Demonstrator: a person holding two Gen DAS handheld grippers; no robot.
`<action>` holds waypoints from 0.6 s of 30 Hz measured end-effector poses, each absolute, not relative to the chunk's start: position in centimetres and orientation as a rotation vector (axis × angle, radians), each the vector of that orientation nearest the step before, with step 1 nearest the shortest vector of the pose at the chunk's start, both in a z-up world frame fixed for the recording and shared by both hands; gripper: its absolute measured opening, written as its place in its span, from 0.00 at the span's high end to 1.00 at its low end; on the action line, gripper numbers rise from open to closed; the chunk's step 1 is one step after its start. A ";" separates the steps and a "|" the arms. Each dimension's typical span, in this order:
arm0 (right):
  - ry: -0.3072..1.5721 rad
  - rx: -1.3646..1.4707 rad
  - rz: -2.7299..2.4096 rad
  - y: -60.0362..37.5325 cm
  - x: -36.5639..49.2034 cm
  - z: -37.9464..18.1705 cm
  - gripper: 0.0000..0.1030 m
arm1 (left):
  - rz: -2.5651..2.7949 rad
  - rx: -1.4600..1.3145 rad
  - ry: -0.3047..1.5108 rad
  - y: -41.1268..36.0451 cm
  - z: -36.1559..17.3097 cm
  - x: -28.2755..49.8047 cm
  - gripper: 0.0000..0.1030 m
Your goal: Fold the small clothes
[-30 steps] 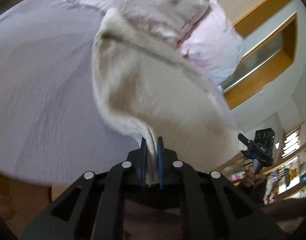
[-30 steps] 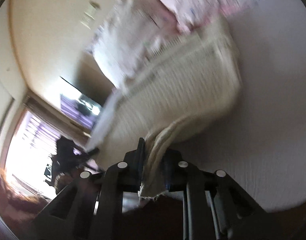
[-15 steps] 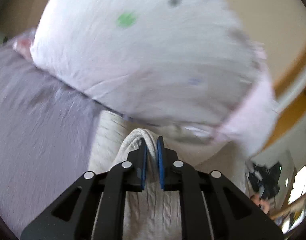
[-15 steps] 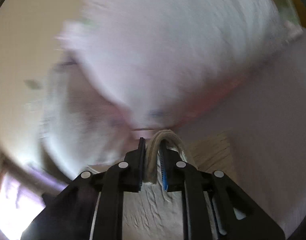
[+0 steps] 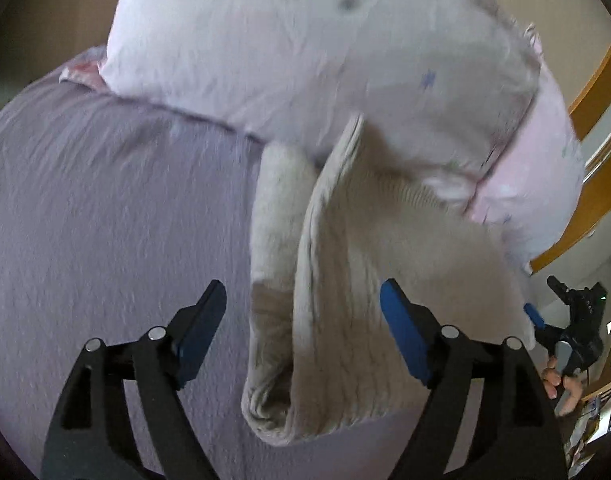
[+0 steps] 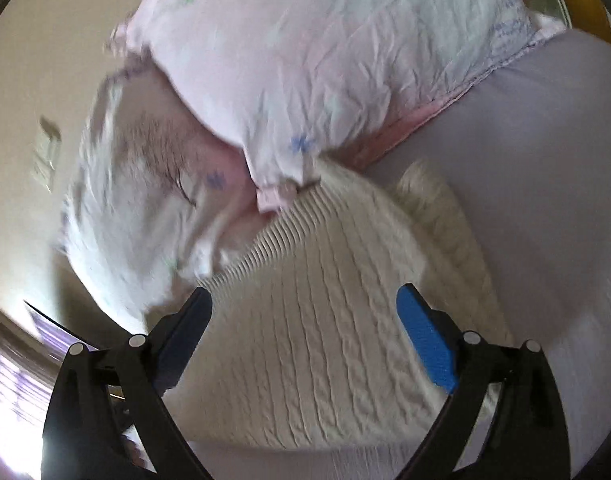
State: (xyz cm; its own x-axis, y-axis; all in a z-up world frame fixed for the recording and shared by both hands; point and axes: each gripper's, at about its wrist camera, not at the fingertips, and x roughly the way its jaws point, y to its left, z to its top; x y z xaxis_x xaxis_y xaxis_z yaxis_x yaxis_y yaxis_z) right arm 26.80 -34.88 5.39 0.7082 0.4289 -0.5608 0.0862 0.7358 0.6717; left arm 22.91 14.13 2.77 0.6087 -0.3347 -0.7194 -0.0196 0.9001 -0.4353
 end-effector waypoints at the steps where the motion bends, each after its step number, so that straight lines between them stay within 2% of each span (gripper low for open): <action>1: 0.774 0.702 0.196 -34.3 26.5 5.5 0.07 | -0.184 -0.431 0.918 13.7 2.5 23.1 0.23; 6: 0.696 0.656 0.197 -32.7 24.9 6.3 0.07 | -0.163 -0.452 0.907 13.7 2.0 23.4 0.23; 10: 0.640 0.627 0.203 -31.7 24.0 6.6 0.07 | -0.157 -0.582 0.880 14.6 1.7 23.6 0.23; 18: 0.571 0.437 0.234 -27.5 22.2 8.6 0.02 | -0.103 -0.651 0.883 14.5 1.9 24.6 0.23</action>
State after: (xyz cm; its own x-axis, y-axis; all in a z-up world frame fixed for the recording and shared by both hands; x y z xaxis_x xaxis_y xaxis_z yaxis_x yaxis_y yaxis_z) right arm 22.22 -27.46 8.60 0.8186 0.3315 -0.4691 -0.0936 0.8827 0.4605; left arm 24.58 14.47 1.93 0.6431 -0.3426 -0.6849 -0.1763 0.8041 -0.5678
